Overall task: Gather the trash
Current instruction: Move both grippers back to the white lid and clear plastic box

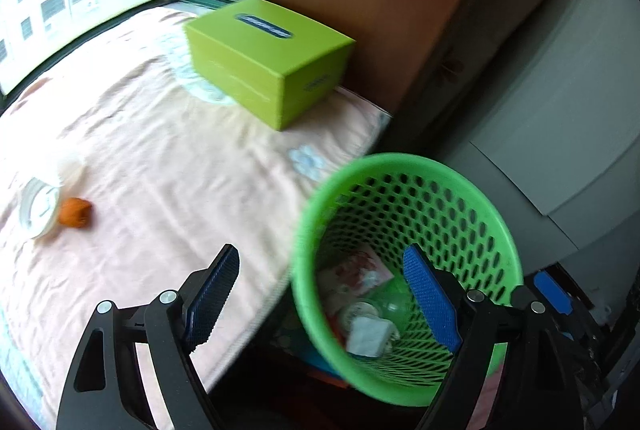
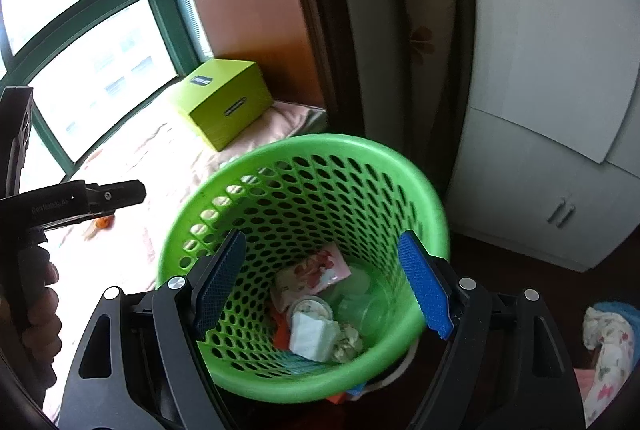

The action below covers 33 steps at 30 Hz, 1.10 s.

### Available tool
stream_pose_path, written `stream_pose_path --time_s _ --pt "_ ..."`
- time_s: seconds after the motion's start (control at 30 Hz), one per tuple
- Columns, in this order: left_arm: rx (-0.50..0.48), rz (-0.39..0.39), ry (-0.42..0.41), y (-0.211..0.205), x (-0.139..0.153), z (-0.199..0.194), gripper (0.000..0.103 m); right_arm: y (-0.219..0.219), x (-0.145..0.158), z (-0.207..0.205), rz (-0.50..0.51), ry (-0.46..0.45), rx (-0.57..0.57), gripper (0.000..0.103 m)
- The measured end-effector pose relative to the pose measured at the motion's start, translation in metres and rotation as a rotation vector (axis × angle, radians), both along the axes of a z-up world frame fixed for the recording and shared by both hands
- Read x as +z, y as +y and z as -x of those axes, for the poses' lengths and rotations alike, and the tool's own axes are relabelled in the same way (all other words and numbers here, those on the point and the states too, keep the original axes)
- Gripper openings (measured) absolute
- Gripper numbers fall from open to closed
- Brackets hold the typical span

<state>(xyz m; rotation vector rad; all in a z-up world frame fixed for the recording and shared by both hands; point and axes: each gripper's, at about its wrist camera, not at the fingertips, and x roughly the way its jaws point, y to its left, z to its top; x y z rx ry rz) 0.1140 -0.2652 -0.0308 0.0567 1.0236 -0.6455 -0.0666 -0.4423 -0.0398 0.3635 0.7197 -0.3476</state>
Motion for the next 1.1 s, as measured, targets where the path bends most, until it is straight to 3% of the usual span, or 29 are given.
stream_pose_path --time_s 0.73,1.1 --pt "0.354 -0.080 -0.043 0.188 -0.007 -0.071 0.081 0.096 0.018 -0.106 -0.007 -0.011 0.313 0.078" --pt "0.386 -0.157 -0.032 0.264 -0.031 -0.106 0.084 0.166 0.020 -0.185 -0.042 0.006 0.504 0.078"
